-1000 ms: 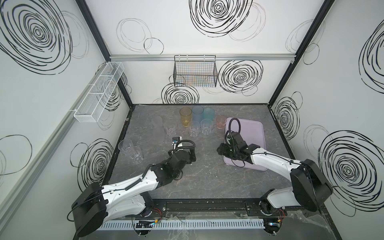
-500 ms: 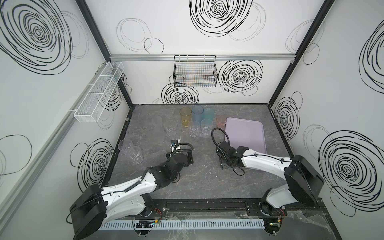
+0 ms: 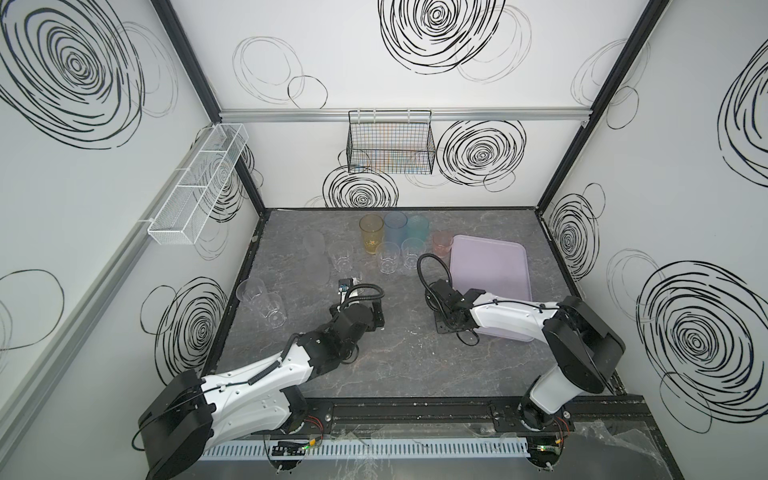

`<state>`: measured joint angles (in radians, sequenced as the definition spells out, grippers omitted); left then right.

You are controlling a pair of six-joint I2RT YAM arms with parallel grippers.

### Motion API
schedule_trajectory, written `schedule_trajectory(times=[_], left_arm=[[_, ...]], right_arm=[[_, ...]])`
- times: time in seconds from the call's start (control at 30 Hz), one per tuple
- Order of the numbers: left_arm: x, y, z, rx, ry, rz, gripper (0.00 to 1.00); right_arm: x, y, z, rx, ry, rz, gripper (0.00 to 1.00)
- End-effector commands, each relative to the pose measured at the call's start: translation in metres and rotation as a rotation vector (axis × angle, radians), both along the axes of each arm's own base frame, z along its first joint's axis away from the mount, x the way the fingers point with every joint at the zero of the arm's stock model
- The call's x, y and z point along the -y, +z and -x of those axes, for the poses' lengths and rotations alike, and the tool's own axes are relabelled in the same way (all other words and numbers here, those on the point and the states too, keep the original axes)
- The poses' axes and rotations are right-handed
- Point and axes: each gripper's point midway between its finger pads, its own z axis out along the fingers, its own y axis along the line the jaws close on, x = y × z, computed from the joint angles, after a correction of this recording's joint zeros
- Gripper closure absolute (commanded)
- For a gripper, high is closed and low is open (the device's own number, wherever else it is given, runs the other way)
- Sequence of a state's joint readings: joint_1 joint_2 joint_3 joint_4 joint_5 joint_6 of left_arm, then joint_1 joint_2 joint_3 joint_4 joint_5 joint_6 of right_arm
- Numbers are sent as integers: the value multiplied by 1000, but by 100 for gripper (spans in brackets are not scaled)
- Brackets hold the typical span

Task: Place the glasses into the tray
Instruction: 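Lower the right gripper onto the tray edge nearest the cups and grip it, then drag the lavender tray toward the robot with the right gripper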

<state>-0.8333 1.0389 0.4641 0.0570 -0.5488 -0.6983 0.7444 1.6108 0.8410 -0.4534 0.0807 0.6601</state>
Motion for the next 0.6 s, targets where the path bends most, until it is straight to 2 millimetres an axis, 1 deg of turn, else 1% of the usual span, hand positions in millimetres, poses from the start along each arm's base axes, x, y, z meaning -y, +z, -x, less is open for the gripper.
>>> schedule_trajectory(times=[0.0, 0.1, 0.27, 0.37, 0.43, 0.5, 0.57], left_arm=[[-3, 7, -3, 22, 22, 18, 4], [-9, 3, -4, 13, 41, 3, 4], [-21, 6, -7, 18, 67, -9, 4], [-25, 9, -8, 27, 78, 8, 4], [-28, 8, -9, 29, 86, 12, 4], [-30, 3, -8, 21, 94, 9, 4], [-31, -1, -6, 12, 99, 12, 4]], right_arm=[[-24, -4, 11, -55, -53, -189, 80], [-32, 1, 8, -63, -84, -296, 84], [-28, 9, -5, -58, -145, -394, 90], [-35, 13, -8, -70, -185, -497, 92], [-38, 13, -9, -70, -219, -523, 94], [-40, 15, -12, -54, -267, -563, 95], [-47, 18, -15, -34, -303, -622, 95]])
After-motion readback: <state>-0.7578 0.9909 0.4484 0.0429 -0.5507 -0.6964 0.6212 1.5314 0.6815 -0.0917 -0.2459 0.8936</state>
